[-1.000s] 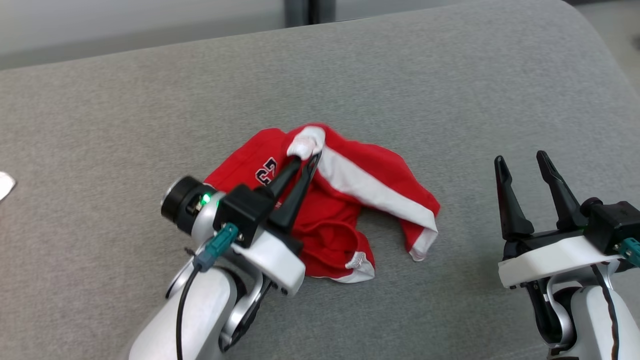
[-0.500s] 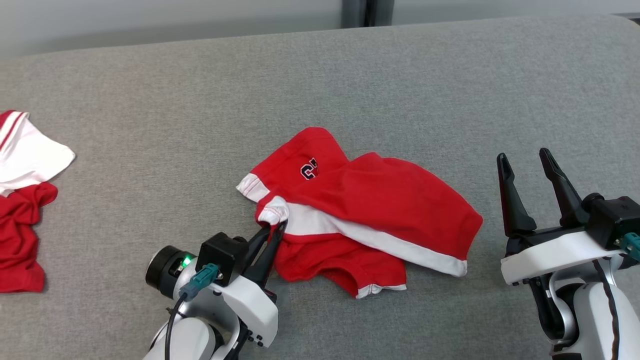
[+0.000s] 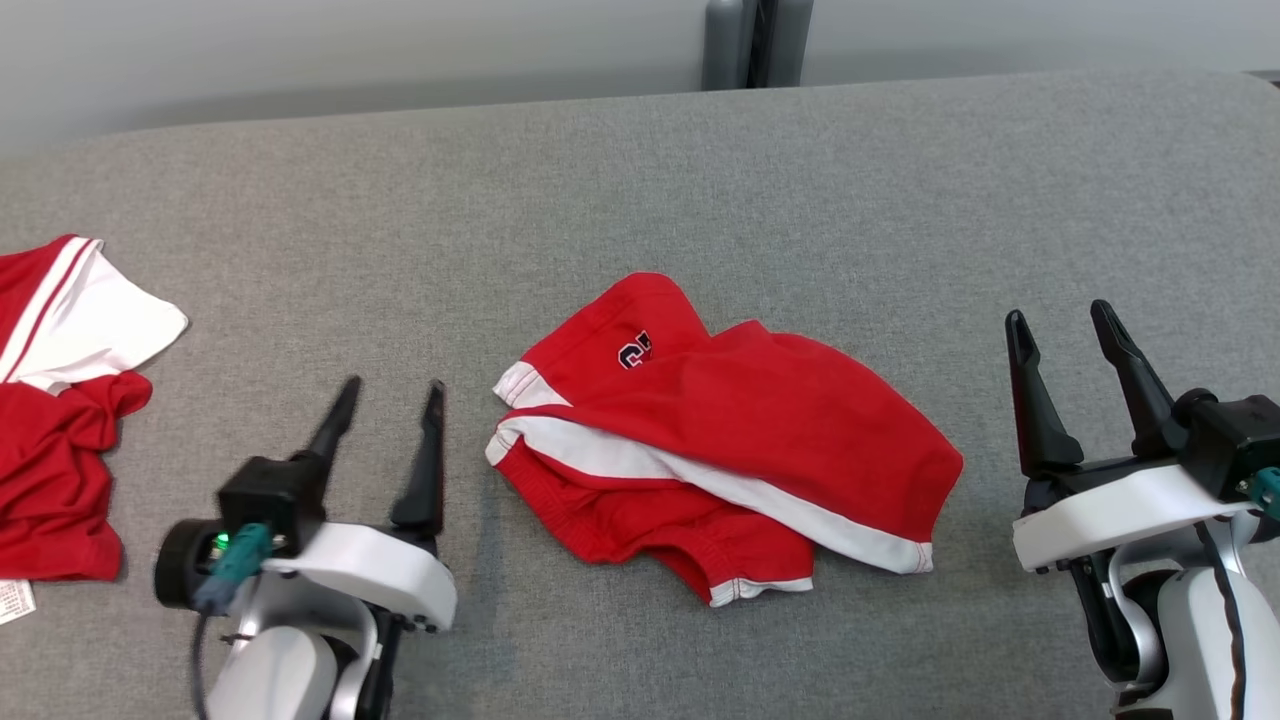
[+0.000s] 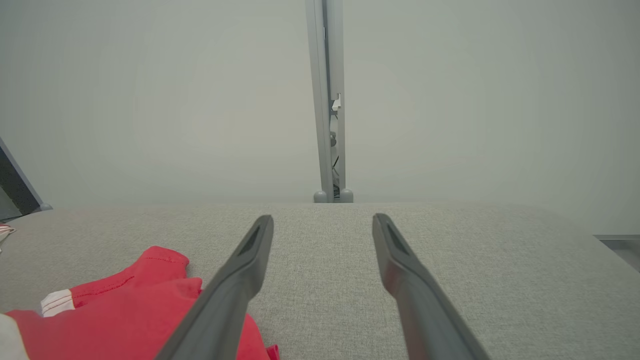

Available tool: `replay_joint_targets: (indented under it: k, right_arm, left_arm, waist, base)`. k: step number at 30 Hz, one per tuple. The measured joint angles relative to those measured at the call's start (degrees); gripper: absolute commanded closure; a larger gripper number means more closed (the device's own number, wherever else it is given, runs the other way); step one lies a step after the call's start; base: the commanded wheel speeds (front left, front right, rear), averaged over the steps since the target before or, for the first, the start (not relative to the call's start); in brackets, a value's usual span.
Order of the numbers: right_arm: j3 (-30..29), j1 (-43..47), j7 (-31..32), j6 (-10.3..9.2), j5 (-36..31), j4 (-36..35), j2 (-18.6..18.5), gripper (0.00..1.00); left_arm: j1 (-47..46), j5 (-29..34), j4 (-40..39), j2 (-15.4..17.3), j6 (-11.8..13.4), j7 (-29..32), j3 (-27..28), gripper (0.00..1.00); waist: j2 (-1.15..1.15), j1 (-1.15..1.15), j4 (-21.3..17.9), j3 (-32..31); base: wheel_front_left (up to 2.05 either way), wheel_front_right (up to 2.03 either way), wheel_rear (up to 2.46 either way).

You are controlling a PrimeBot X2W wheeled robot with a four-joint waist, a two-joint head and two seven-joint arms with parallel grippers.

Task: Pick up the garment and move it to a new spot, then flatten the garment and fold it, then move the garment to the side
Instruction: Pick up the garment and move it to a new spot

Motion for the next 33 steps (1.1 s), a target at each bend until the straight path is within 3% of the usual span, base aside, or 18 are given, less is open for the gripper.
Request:
replay_joint_targets:
  k: [3,9,21,33]
  right_arm:
    - [-0.09,0.35,-0.19,0.0,-0.12,0.16,0.09,0.0]
    - [-0.65,1.46,-0.38,0.0,-0.63,0.08,0.3,0.0]
    - [-0.48,5.3,-0.37,0.0,-1.23,0.14,0.71,0.0]
    - [-0.99,9.59,0.73,0.0,-1.85,-1.21,0.89,0.0]
  left_arm:
    - [0.14,-0.15,-1.76,-0.07,1.85,-3.15,2.43,0.0]
    - [0.46,-0.09,-4.12,0.6,3.04,-6.97,5.35,0.0]
    - [4.93,1.57,-5.83,4.75,4.64,-4.02,5.15,0.0]
    - [8.37,0.2,-6.38,5.48,4.77,-3.38,5.36,0.0]
  waist:
    - [0.0,0.0,0.15,-0.77]
    - [0.0,0.0,0.42,-2.77]
    - [0.0,0.0,-0.22,-6.69]
    - [0.0,0.0,0.31,-10.22]
  base:
    - [0.0,0.0,0.0]
    - [0.0,0.0,0.0]
    - [0.0,0.0,0.0]
    - [0.0,0.0,0.0]
